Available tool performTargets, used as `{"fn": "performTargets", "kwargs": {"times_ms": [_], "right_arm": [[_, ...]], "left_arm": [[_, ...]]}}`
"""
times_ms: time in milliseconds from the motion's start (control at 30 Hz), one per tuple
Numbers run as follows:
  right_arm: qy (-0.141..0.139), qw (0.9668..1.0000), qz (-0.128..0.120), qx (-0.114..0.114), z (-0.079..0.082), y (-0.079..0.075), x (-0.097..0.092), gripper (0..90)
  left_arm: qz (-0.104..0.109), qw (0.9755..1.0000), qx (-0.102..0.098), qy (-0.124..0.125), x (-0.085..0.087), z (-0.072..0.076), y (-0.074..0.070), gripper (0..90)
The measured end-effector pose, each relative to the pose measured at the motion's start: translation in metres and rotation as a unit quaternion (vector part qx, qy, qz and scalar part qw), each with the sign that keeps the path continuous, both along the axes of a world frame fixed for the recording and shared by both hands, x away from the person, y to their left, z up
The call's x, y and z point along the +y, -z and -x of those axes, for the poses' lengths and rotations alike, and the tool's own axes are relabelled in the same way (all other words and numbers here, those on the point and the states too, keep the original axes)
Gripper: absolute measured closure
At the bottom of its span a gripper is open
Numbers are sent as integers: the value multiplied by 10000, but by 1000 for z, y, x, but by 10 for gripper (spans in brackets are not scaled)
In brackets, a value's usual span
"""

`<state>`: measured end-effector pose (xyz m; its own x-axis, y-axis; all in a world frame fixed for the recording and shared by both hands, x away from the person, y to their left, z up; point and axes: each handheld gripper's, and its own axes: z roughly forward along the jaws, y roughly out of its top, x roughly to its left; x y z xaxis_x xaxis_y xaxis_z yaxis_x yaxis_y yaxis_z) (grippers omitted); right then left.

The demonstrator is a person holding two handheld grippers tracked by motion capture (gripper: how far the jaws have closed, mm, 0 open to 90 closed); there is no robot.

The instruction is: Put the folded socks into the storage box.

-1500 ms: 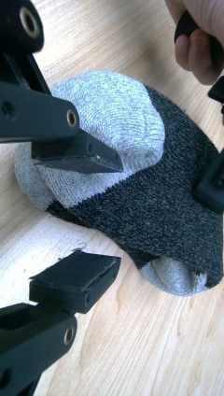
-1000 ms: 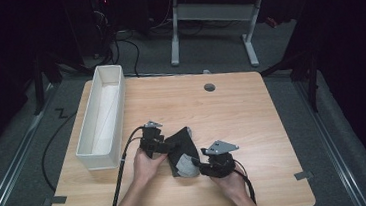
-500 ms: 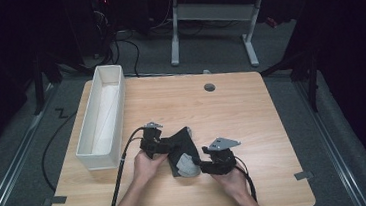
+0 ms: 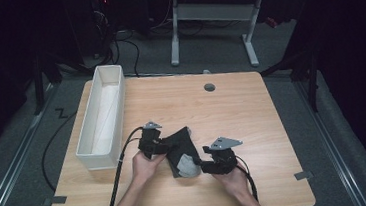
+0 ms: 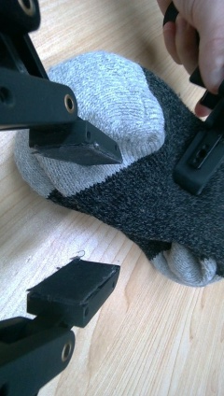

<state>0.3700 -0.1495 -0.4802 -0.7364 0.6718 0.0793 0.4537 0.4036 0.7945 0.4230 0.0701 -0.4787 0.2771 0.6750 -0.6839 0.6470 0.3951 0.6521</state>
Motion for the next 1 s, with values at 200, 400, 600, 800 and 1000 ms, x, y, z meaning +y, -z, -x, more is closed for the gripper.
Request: {"fn": "performTargets", "kwargs": {"times_ms": [200, 400, 600, 800, 1000], "right_arm": [[-84, 9999, -55, -28, 5, -3, 0, 397], [-158, 9997, -61, -159, 10, -7, -5, 390], [129, 9996, 151, -178, 5, -3, -21, 400], [1063, 9930, 506, -128, -12, 6, -52, 416], [1716, 9808, 926, 38, -26, 13, -77, 418]], "left_arm": [[-26, 9990, -436, -10, -2, 14, -19, 584], [-122, 9965, -820, -107, -1, 25, -33, 596], [-165, 9939, -1080, -177, 2, 30, -51, 606], [-260, 9914, -1256, -267, 5, 31, -64, 609], [-228, 9899, -1346, -382, 9, 30, -73, 611]]}}
